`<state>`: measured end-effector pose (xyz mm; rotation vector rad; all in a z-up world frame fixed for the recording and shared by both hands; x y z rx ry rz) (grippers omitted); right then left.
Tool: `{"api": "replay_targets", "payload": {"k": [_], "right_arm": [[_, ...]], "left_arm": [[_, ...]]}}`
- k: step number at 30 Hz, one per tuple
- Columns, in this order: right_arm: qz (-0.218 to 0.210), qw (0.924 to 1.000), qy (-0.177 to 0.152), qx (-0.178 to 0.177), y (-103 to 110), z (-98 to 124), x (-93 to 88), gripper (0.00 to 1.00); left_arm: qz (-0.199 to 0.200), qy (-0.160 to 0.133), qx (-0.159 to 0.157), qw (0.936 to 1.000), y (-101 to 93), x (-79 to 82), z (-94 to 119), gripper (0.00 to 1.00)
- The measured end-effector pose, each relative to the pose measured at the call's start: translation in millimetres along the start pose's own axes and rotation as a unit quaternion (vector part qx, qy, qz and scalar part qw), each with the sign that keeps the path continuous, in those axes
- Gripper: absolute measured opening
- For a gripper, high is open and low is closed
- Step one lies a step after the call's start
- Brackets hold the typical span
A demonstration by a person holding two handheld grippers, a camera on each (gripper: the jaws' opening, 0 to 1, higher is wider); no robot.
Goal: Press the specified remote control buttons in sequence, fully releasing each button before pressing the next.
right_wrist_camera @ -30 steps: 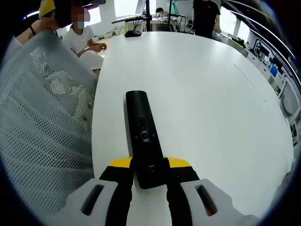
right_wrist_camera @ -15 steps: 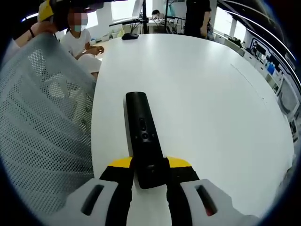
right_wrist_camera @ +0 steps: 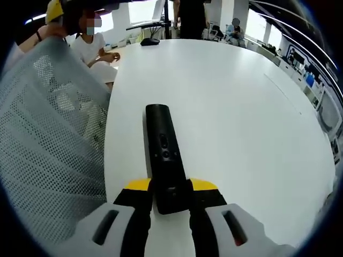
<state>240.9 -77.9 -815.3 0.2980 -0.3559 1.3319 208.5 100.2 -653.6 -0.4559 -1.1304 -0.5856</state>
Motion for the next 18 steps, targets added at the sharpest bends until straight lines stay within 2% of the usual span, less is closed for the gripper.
{"api": "replay_targets", "payload": {"k": [5,12,15,18], "right_arm": [[-0.004,0.9999,-0.009,-0.001,1,0,0.2,0.25],[-0.008,0.9997,-0.023,-0.001,2,0,-0.4,0.25],[-0.012,0.9996,-0.026,0.0,1,0,1.0,0.25],[-0.012,0.9996,-0.025,-0.001,2,0,1.3,0.25]], "left_arm": [[-0.006,0.0,0.001,1.0,3.0,-3.8,1,1.0],[0.005,-0.015,0.007,0.9999,2.6,1.2,3,1.0],[0.013,-0.014,0.019,0.9996,6.3,4.2,3,1.0],[0.004,-0.017,0.031,0.9994,7.6,11.5,11,1.0]]}}
Point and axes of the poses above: the point that each gripper's makers call its tool centre point, and the gripper's own axes: z roughly backward along the fingers, y roughly to its left, x roughly out of its top, the point moved 5 cm from there along z, roughly backward along the fingers, and after that the axes turned 10 degrees about y, right-handed, at the moved point
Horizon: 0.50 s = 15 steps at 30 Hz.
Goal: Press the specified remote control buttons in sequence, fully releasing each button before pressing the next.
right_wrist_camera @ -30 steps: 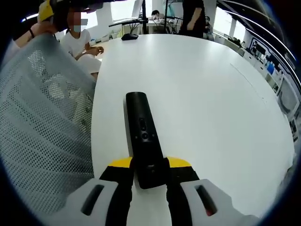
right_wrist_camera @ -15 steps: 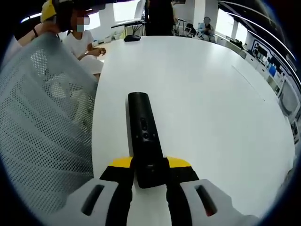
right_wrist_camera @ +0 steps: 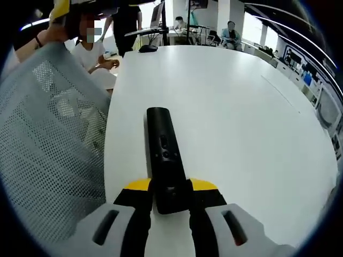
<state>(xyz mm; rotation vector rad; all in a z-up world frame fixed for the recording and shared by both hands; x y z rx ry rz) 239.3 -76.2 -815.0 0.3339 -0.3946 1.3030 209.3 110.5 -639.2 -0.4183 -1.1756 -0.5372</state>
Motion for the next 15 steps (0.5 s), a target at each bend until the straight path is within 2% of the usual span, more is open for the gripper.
{"api": "replay_targets", "payload": {"k": [4,6,7,9,11,15], "right_arm": [[0.002,1.0,0.006,0.002,0,0,0.5,0.25],[0.007,0.9999,0.011,0.002,-1,0,1.3,0.25],[0.01,0.9998,0.015,0.001,-1,-1,2.5,0.25],[0.018,0.9996,0.022,0.0,-1,-1,3.4,0.25],[0.022,0.9993,0.029,-0.001,-1,-1,3.8,0.25],[0.014,0.9995,0.029,0.0,-3,0,2.5,0.25]], "left_arm": [[0.016,-0.024,-0.006,0.9996,-8.3,13.4,0,1.0],[0.023,-0.028,-0.003,0.9993,-11.0,12.6,-3,1.0],[0.018,-0.017,0.0,0.9997,-12.5,8.0,-5,1.0],[-0.017,0.019,0.004,0.9997,-14.0,-1.6,-7,1.0],[-0.037,0.038,0.003,0.9986,-16.1,-7.6,-9,1.0],[-0.012,0.017,-0.014,0.9997,-21.0,-0.7,-8,1.0]]}}
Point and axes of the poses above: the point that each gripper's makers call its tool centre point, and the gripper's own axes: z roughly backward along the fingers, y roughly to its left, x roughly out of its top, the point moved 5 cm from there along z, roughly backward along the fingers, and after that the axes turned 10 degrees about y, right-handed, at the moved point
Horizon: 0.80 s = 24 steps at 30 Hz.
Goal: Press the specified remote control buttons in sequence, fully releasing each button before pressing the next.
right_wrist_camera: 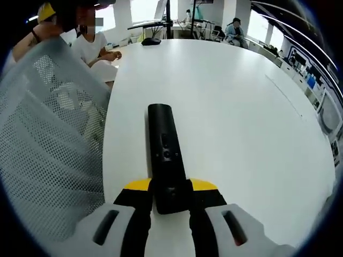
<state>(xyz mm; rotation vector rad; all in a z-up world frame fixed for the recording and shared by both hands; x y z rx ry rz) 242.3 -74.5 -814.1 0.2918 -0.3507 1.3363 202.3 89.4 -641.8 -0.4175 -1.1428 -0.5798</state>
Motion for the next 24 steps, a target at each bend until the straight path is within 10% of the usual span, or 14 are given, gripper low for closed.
{"api": "replay_targets", "payload": {"k": [24], "right_arm": [[-0.009,1.0,0.0,0.002,-12,0,-2.8,0.25]], "left_arm": [[0.021,-0.024,0.016,0.9994,12.4,0.6,6,0.99]]}}
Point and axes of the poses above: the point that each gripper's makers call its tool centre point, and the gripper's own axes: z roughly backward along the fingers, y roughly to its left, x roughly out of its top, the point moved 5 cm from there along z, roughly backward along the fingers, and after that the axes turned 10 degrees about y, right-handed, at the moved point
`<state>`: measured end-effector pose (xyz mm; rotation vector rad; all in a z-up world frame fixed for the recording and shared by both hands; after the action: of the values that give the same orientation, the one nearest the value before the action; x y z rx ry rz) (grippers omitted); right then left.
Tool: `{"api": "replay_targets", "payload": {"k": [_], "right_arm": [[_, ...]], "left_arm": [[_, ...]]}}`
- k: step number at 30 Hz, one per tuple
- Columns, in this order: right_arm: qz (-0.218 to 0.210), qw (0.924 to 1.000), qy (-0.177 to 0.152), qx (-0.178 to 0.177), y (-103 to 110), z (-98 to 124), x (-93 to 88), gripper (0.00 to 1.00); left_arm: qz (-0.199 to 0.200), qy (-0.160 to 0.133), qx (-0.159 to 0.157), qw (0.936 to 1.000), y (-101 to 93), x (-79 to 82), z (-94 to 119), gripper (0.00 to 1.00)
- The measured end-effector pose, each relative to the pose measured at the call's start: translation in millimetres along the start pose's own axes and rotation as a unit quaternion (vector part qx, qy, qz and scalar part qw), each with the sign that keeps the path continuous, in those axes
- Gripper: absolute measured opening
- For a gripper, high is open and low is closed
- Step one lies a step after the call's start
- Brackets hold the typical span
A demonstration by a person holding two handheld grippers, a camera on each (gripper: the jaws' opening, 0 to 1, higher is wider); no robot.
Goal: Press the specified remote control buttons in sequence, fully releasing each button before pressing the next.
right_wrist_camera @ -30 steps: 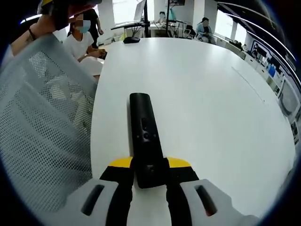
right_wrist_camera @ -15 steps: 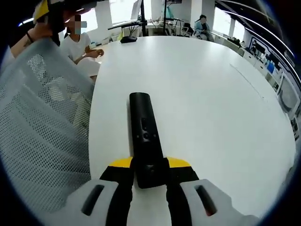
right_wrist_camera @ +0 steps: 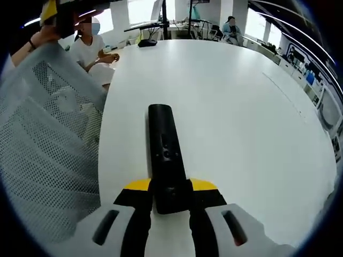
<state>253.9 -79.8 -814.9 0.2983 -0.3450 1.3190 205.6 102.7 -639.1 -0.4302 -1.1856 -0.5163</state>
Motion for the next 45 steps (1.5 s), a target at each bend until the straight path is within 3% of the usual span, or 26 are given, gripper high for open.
{"api": "replay_targets", "payload": {"k": [31,45], "right_arm": [[-0.014,0.9999,0.007,0.005,-39,4,-4.2,0.25],[0.014,0.9997,0.02,0.008,-51,4,-2.6,0.25]], "left_arm": [[-0.021,0.014,-0.011,0.9996,-6.9,-0.8,-5,0.99],[-0.019,0.018,-0.004,0.9996,-4.1,-2.0,-5,0.99]]}}
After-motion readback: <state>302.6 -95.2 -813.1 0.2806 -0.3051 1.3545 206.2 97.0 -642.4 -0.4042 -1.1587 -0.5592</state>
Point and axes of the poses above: the point that each gripper's makers call its tool centre point, and the gripper's own axes: z roughly backward along the fingers, y roughly to its left, x roughly out of its top, the point moved 5 cm from there along z, roughly backward along the fingers, and after that the axes turned 10 degrees about y, right-handed, at the moved point
